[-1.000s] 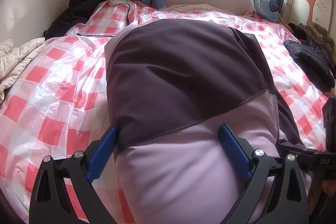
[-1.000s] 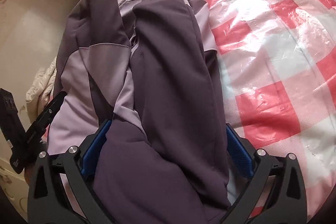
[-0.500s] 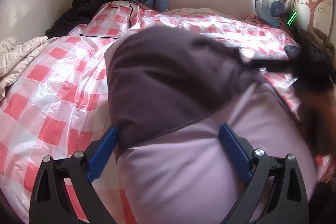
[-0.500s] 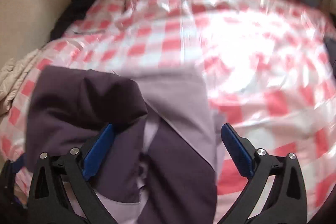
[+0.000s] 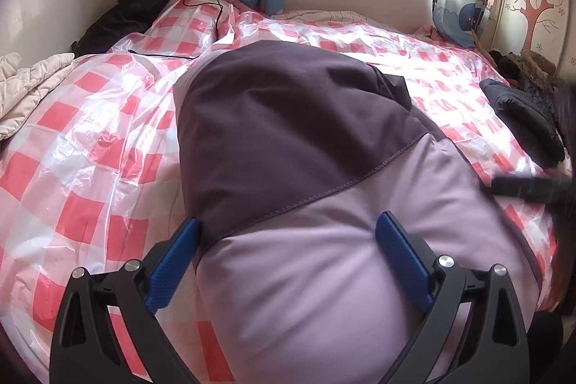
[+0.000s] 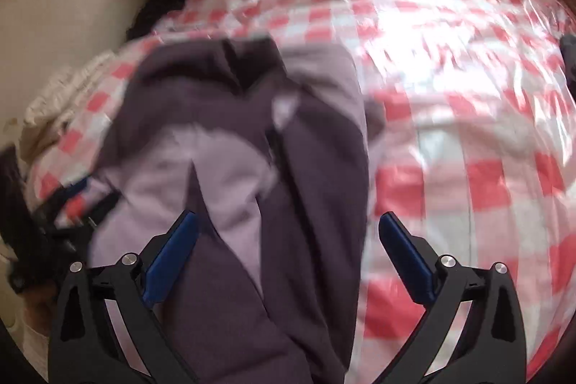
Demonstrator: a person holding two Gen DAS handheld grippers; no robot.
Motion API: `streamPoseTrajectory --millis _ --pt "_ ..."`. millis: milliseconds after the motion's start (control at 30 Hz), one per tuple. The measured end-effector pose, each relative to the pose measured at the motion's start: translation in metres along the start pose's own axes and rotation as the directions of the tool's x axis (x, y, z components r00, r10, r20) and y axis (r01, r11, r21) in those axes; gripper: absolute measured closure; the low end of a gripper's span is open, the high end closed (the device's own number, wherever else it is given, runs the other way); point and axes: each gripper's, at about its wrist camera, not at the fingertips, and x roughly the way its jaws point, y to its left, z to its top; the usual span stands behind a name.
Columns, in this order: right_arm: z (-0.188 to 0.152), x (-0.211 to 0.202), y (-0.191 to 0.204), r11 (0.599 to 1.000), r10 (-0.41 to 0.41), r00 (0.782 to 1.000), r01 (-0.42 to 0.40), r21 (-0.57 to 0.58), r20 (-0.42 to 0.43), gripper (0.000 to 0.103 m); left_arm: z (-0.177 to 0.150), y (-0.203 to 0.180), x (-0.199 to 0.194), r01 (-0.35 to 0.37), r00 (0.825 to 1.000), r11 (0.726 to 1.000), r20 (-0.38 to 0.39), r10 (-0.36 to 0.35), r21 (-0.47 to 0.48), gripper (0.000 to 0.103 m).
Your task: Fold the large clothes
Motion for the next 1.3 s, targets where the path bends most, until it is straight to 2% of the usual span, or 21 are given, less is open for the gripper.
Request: streamPoseTrajectory --millis 67,100,133,267,367,400,467,567,667,700,767,833,967,1033,1067,1100,1133,1167,1233,1300 --pt "-0.025 0.029 -0.027 0.969 0.159 0.987 -0.155 0.192 -0.005 0.006 -0.001 -0.004 0.004 -0.005 1.0 1.0 -0.019 0.006 0.016 0.007" --pt "-0.029 0.036 -0.034 0.947 0.211 0.977 -0.206 0.245 0.008 0.006 -0.002 -0.006 0.005 -0.018 1.0 1.0 -0.018 0.018 0.024 0.007" --pt "-0.029 0.037 -0.035 0.938 0.223 0.975 -0.218 0.269 0.012 0.006 -0.003 -0.007 0.004 -0.024 1.0 0.999 -0.015 0.025 0.024 0.007" --pt "-0.025 0.017 -0.02 0.964 0.171 0.985 -0.161 0.214 -0.026 0.006 -0.005 -0.001 0.0 -0.003 1.0 1.0 -0.002 0.003 0.009 0.007" --pt "-0.028 -0.03 -0.009 0.99 0.076 0.996 -0.082 0.114 0.052 0.006 -0.005 0.005 -0.007 0.008 1.0 1.0 0.017 -0.008 -0.004 0.007" --pt "-0.034 -0.036 -0.006 0.993 0.05 0.997 -0.055 0.105 0.053 0.006 -0.006 0.006 -0.009 0.01 1.0 1.0 0.018 -0.01 -0.01 0.007" --pt "-0.048 -0.018 -0.003 0.995 0.044 0.999 -0.041 0.096 -0.03 0.006 -0.006 0.007 -0.008 0.023 1.0 1.0 0.008 -0.023 -0.008 0.007" --pt "-0.054 -0.007 -0.005 0.992 0.058 0.996 -0.051 0.113 -0.067 0.006 -0.009 0.003 -0.007 0.025 1.0 1.0 -0.006 -0.025 -0.008 0.007" --pt "-0.036 -0.031 0.012 0.999 -0.024 0.996 0.027 0.031 -0.084 0.006 -0.01 0.004 -0.01 0.021 1.0 1.0 0.004 -0.021 -0.02 0.007" --pt "-0.026 -0.046 0.02 0.999 -0.043 0.998 0.044 0.009 -0.052 0.006 -0.009 0.006 -0.01 0.019 1.0 0.999 0.007 -0.019 -0.031 0.007" --pt "-0.004 -0.073 0.037 0.999 -0.024 0.999 0.026 -0.026 0.044 0.006 -0.008 0.009 -0.009 0.017 1.0 0.999 0.005 -0.017 -0.042 0.007" --pt "0.027 -0.082 0.052 0.997 -0.034 0.993 0.041 -0.063 0.117 0.006 -0.007 0.01 -0.009 0.026 1.0 0.999 0.0 -0.026 -0.048 0.007" --pt "0.089 -0.049 0.064 0.993 -0.071 0.986 0.085 -0.088 0.151 0.006 -0.007 0.004 -0.01 0.005 1.0 1.0 0.008 -0.005 -0.022 0.007" --pt "0.107 0.004 0.042 0.979 -0.2 0.976 0.202 -0.022 0.085 0.006 -0.007 0.005 -0.011 0.008 1.0 1.0 0.01 -0.007 -0.022 0.007" --pt "0.109 0.037 0.031 0.978 -0.207 0.978 0.207 -0.004 0.021 0.006 -0.008 0.006 -0.011 0.02 1.0 0.999 0.009 -0.019 -0.027 0.007" --pt "0.1 0.071 0.01 0.992 -0.097 0.994 0.101 0.081 -0.056 0.006 -0.007 0.007 -0.011 0.052 0.999 0.998 0.007 -0.052 -0.033 0.007" --pt "0.092 0.082 -0.015 0.977 0.032 0.997 -0.017 0.21 -0.067 0.006 -0.005 0.008 -0.011 0.067 0.998 0.997 0.002 -0.067 -0.038 0.007" --pt "0.092 0.079 -0.028 0.964 0.083 0.994 -0.063 0.259 -0.067 0.006 -0.005 0.007 -0.011 0.073 0.997 0.997 -0.006 -0.073 -0.031 0.007" --pt "0.094 0.068 -0.024 0.973 0.07 0.995 -0.051 0.226 -0.077 0.006 -0.007 0.001 -0.01 0.058 0.998 0.998 -0.011 -0.058 -0.008 0.007" --pt "0.093 0.035 -0.016 0.98 0.065 0.997 -0.056 0.193 -0.041 0.006 -0.008 -0.003 -0.012 0.028 1.0 0.999 -0.003 -0.028 0.019 0.007"
